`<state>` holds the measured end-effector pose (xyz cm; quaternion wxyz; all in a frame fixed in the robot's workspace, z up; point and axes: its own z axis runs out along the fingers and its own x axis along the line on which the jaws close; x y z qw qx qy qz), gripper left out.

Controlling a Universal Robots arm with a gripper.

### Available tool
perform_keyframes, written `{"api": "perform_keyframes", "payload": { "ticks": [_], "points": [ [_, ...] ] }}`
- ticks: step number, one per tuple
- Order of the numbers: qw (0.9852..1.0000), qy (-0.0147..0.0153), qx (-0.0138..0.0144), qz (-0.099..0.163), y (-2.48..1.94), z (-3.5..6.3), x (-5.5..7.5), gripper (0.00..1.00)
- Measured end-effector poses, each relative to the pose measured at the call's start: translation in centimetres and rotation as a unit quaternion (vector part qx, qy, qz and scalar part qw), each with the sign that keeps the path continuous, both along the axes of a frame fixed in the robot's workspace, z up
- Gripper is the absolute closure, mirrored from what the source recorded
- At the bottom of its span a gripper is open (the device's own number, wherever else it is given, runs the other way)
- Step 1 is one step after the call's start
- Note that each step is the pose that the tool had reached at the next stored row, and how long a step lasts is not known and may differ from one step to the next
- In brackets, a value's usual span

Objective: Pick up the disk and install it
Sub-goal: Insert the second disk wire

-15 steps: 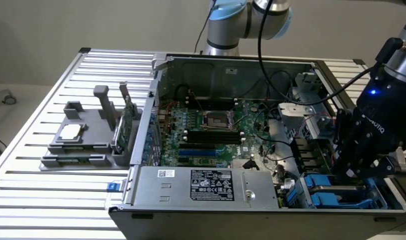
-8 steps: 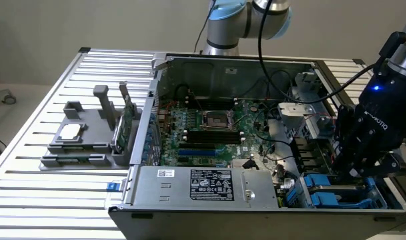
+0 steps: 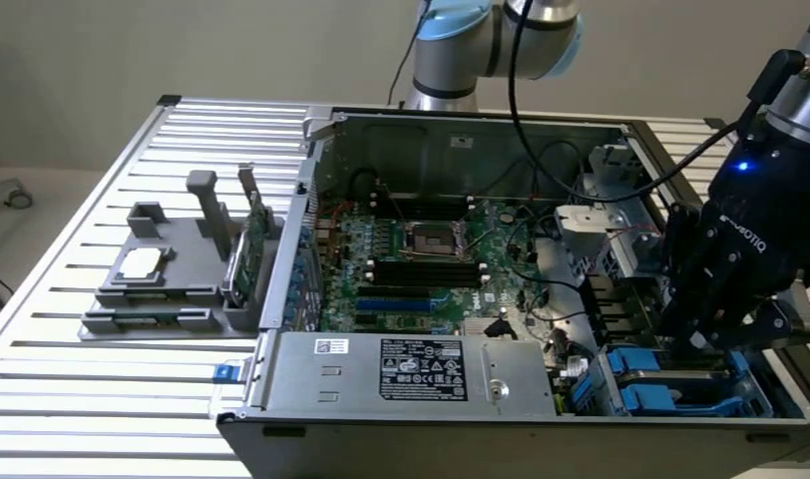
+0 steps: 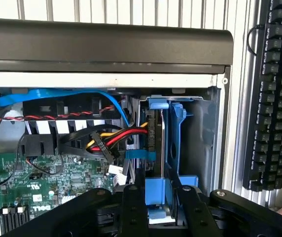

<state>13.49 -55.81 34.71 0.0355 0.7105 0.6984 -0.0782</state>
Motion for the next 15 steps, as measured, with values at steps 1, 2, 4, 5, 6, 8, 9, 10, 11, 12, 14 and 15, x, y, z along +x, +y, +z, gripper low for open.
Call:
{"api": "perform_keyframes", "payload": {
  "ticks": [1, 2, 4, 5, 6, 8, 9, 10, 11, 12, 14, 15],
  "points": [
    [1.0, 0.0, 0.0001, 0.0, 0.0, 0.02, -0.3, 0.69],
    [1.0, 0.0, 0.0002, 0.0, 0.0, 0.04, -0.62, 0.69],
    [1.0, 0.0, 0.0003, 0.0, 0.0, 0.05, -1.16, 0.69],
    [1.0, 0.0, 0.0004, 0.0, 0.0, 0.05, -1.18, 0.69],
    [1.0, 0.0, 0.0004, 0.0, 0.0, 0.05, -1.18, 0.69],
    [1.0, 0.0, 0.0004, 0.0, 0.0, 0.05, -1.18, 0.69],
    [1.0, 0.0, 0.0004, 0.0, 0.0, 0.05, -1.18, 0.69],
    [1.0, 0.0, 0.0005, 0.0, 0.0, 0.04, -1.19, 0.69],
    [1.0, 0.0, 0.0004, 0.0, 0.0, 0.05, -1.19, 0.69],
    [1.0, 0.0, 0.0004, 0.0, 0.0, 0.05, -1.18, 0.69],
    [1.0, 0.0, 0.0004, 0.0, 0.0, 0.05, -1.18, 0.69],
    [1.0, 0.0, 0.0004, 0.0, 0.0, 0.05, -1.19, 0.69]
  ]
}}
